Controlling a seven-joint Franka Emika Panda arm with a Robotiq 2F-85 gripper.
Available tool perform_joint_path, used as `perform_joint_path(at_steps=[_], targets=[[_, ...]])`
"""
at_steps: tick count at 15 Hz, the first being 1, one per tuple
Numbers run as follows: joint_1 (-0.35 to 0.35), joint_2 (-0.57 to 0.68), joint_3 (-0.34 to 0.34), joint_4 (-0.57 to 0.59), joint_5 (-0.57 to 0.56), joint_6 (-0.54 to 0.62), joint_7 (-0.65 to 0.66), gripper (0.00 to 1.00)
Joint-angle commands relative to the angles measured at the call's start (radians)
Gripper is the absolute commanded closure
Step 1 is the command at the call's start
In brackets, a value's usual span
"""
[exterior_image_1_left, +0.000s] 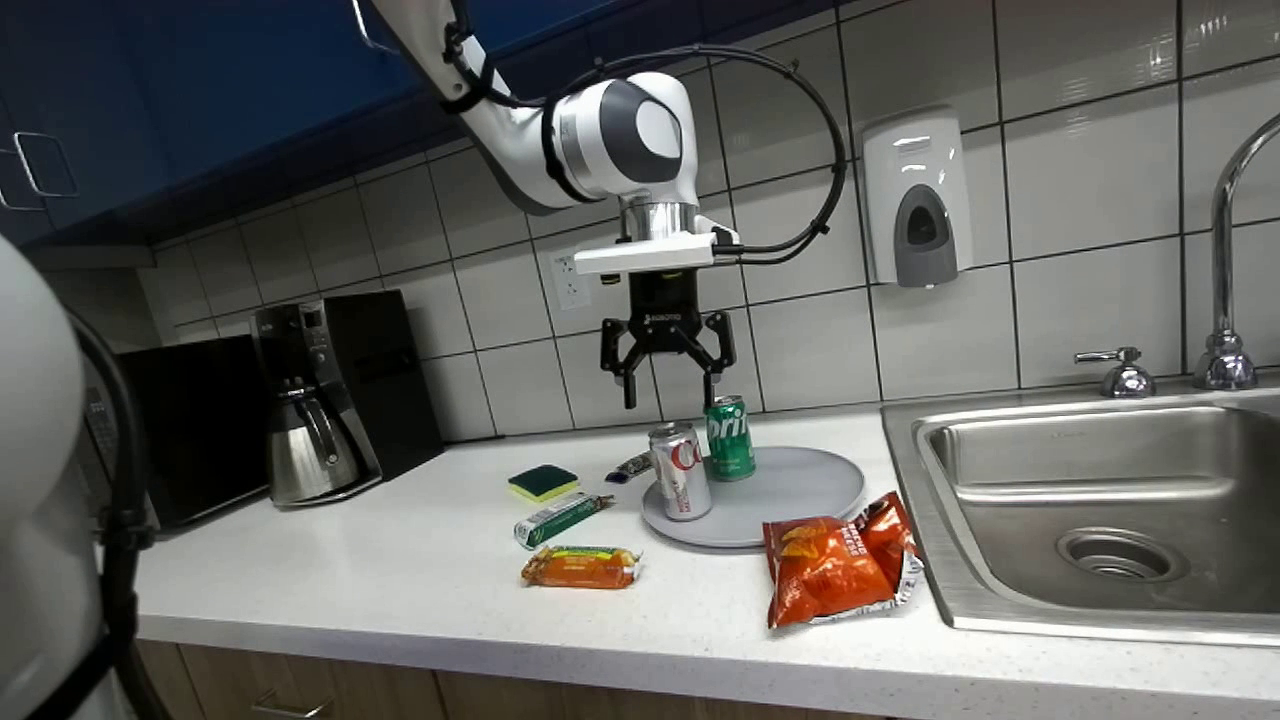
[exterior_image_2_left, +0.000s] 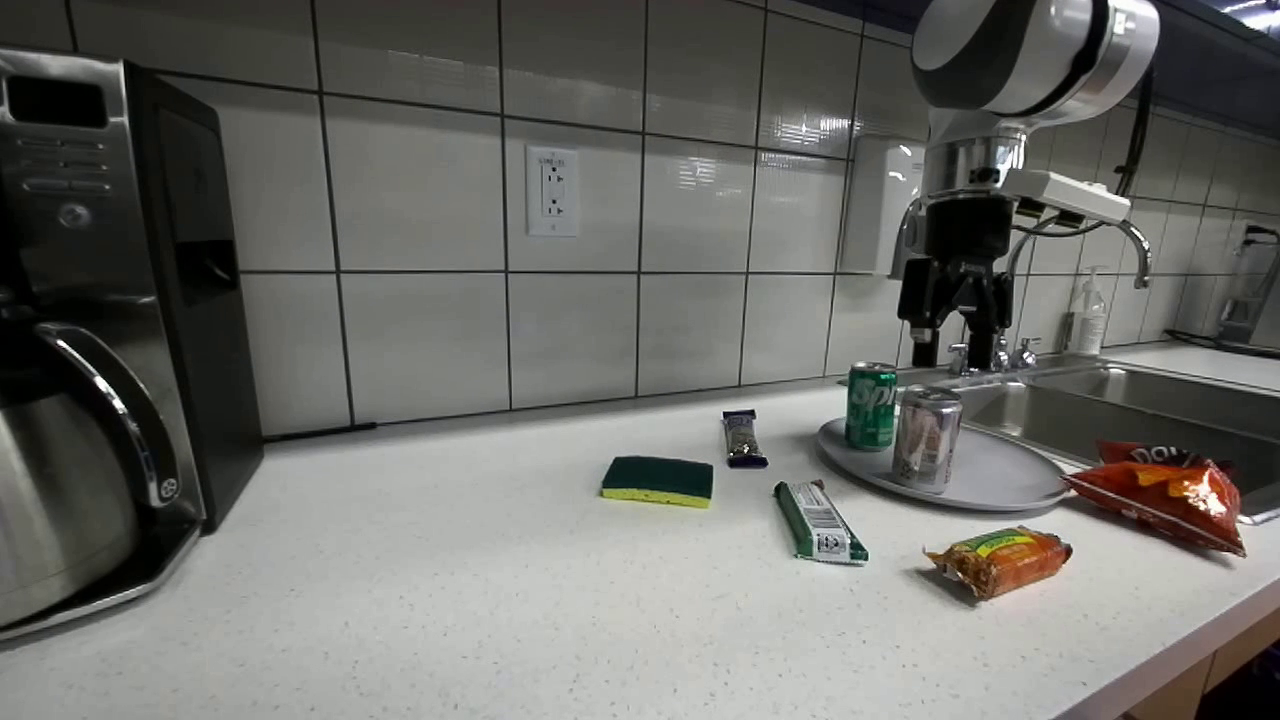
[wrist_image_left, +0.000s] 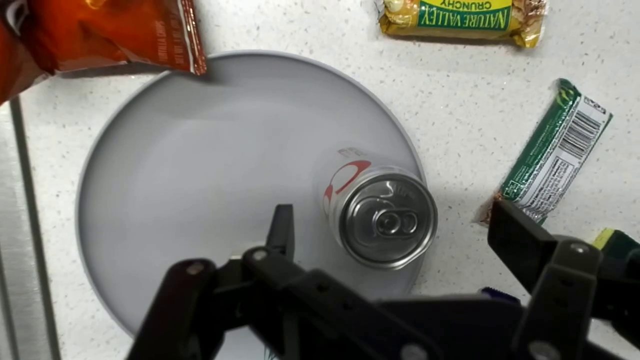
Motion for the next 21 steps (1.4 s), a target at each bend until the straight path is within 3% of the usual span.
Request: perform_joint_path(at_steps=[1,6,21], targets=[[-0.004,0.0,0.004,0.002,-0.001,-0.004,0.001,0.0],[-0.004,0.0,0.004,0.003,-0.001,-0.006,0.0,0.0],[0.004,0.099,0.025,0.008,-0.032,0.149,-0.018,0.0]])
